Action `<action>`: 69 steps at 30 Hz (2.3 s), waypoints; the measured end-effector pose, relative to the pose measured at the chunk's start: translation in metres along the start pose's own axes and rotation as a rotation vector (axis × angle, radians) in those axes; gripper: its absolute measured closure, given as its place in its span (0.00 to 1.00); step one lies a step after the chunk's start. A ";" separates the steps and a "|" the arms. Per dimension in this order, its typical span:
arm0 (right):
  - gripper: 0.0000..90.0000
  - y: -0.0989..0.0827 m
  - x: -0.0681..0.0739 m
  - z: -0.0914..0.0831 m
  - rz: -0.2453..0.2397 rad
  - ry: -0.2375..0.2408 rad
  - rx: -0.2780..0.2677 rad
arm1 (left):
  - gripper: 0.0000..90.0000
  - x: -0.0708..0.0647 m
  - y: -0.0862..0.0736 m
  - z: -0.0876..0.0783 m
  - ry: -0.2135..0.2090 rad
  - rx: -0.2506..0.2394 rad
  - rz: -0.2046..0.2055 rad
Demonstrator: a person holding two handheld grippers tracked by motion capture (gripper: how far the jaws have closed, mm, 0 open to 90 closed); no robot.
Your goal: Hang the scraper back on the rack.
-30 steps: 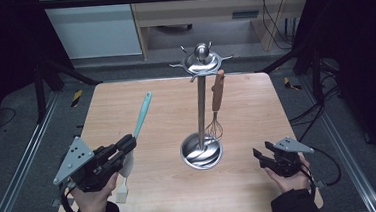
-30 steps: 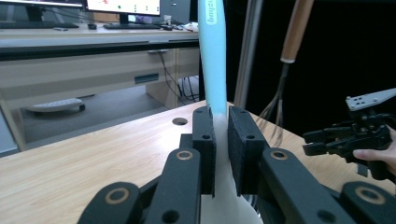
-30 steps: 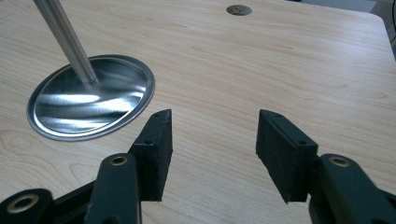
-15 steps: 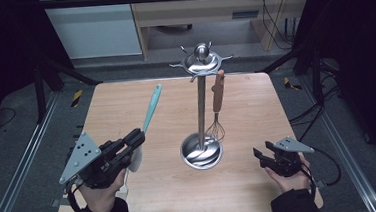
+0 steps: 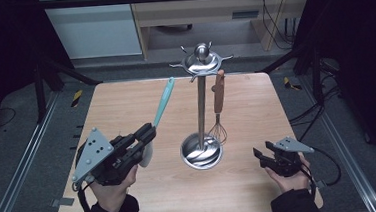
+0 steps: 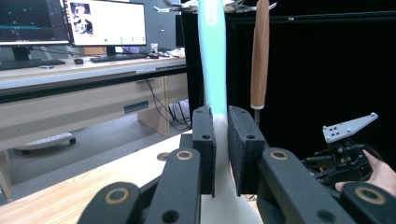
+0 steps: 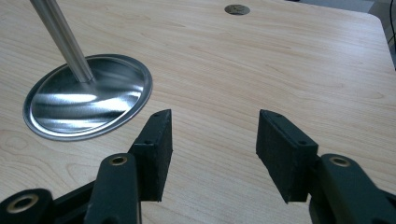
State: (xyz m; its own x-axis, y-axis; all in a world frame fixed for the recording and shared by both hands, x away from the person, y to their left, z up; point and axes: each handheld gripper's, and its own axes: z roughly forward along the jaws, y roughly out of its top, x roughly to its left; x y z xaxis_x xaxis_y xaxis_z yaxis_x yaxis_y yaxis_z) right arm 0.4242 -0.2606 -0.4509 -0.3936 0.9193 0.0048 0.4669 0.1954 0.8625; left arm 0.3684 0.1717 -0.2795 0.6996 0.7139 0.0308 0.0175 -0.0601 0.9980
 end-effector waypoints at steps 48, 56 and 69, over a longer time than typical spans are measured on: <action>0.51 0.000 0.000 0.000 -0.005 -0.002 0.001 | 0.90 -0.025 0.006 0.024 0.011 0.050 0.062; 0.51 0.000 0.000 0.001 -0.006 -0.002 0.002 | 0.90 -0.024 0.003 0.027 0.013 0.066 0.054; 0.51 0.000 0.000 0.000 -0.006 -0.001 0.001 | 0.90 -0.026 -0.004 0.052 0.043 0.106 0.053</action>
State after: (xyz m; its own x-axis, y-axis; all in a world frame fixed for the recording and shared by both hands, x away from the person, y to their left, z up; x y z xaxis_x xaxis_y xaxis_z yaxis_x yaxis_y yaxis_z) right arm 0.4245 -0.2605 -0.4513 -0.3959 0.9183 -0.0009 0.4653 0.2014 0.8619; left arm 0.3875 0.1174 -0.2870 0.6700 0.7372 0.0876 0.0584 -0.1700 0.9837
